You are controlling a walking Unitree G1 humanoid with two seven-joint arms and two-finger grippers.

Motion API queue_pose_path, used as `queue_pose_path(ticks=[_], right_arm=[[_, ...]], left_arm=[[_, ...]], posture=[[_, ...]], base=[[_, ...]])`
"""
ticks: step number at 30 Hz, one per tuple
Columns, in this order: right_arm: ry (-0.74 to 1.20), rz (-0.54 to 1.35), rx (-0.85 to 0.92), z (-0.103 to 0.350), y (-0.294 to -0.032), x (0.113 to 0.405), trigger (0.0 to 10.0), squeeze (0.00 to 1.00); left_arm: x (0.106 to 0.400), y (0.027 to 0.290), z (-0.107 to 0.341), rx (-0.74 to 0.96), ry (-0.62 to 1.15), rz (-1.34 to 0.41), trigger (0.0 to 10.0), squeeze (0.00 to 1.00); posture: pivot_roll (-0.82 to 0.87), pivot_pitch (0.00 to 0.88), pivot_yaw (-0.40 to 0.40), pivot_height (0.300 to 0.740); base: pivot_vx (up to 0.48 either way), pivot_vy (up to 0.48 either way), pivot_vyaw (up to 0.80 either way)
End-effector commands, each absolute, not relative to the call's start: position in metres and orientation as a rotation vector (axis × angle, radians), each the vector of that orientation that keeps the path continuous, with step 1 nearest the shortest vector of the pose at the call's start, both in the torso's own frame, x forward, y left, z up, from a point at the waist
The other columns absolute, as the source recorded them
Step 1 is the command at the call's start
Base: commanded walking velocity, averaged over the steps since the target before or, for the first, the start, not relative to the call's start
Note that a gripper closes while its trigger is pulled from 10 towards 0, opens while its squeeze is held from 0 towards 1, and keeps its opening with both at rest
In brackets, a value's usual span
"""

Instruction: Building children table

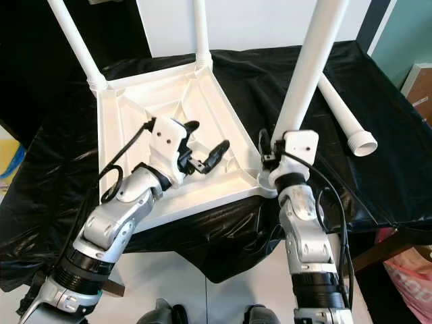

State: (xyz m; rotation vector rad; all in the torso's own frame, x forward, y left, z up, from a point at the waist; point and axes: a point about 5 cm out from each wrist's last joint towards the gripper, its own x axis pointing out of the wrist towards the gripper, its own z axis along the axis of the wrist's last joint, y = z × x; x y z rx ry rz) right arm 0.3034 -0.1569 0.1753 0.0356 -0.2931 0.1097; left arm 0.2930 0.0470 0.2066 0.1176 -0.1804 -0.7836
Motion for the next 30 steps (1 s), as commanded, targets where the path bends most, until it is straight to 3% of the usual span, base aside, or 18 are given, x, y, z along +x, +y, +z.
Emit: queue_pose_path(ticks=[1,30], right_arm=[[-0.289,0.130,0.042,0.171,-0.156,0.304,10.0,0.00],[-0.212,0.229,0.002,0.146,-0.155,0.302,10.0,0.00]], left_arm=[[0.284,0.040,0.200,0.147,-0.145,-1.002,10.0,0.00],[0.260,0.030,0.194,0.145,-0.113,-1.135,10.0,0.00]], posture=[[-0.12,0.111,0.050,0.740],[-0.11,0.135,0.059,0.740]], base=[[0.000,0.000,0.00],[0.000,0.000,0.00]])
